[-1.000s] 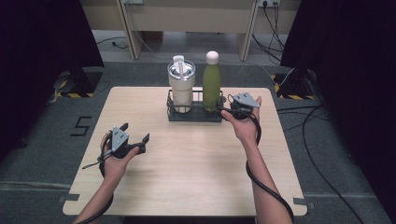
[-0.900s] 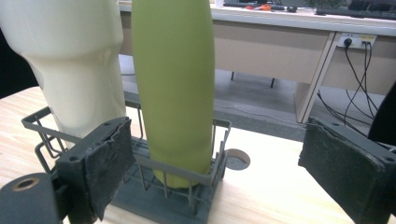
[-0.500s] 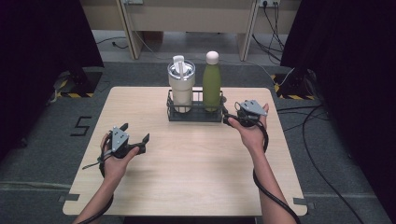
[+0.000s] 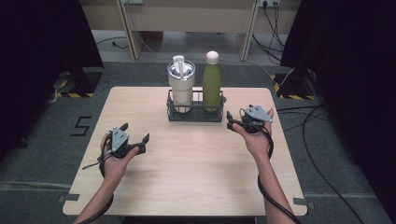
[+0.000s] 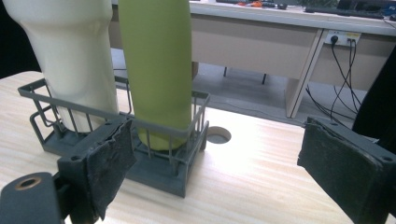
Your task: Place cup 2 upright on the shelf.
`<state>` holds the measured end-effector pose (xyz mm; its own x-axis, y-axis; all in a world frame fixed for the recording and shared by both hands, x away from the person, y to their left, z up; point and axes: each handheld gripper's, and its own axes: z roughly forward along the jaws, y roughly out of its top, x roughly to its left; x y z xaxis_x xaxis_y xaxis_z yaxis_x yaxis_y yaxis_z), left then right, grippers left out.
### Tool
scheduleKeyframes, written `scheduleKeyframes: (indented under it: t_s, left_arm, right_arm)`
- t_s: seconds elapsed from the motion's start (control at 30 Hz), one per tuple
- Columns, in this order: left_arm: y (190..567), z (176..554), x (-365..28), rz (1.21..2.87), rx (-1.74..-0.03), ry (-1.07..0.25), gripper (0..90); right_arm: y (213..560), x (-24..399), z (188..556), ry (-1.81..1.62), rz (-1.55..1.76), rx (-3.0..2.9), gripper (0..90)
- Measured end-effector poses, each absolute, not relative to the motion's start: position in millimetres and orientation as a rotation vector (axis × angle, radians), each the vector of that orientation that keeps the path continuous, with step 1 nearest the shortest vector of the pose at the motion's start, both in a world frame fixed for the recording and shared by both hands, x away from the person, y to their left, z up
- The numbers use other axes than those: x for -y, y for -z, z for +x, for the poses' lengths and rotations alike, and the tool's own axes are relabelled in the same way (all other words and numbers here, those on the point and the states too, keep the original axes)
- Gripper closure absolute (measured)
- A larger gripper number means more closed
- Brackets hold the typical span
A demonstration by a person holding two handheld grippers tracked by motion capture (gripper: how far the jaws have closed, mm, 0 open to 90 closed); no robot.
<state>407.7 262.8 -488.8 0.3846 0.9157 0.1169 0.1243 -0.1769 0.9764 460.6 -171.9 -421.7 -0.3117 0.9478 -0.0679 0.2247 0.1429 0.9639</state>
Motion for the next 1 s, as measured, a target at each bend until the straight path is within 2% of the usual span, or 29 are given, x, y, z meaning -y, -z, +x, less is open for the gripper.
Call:
scheduleKeyframes:
  t_s: [1.0]
  left_arm:
    - [490.4, 408.3, -261.5, 1.603, -0.947, -0.941, 6.1]
  right_arm:
    - [459.7, 206.2, 423.9, -1.177, 1.216, -1.649, 12.1]
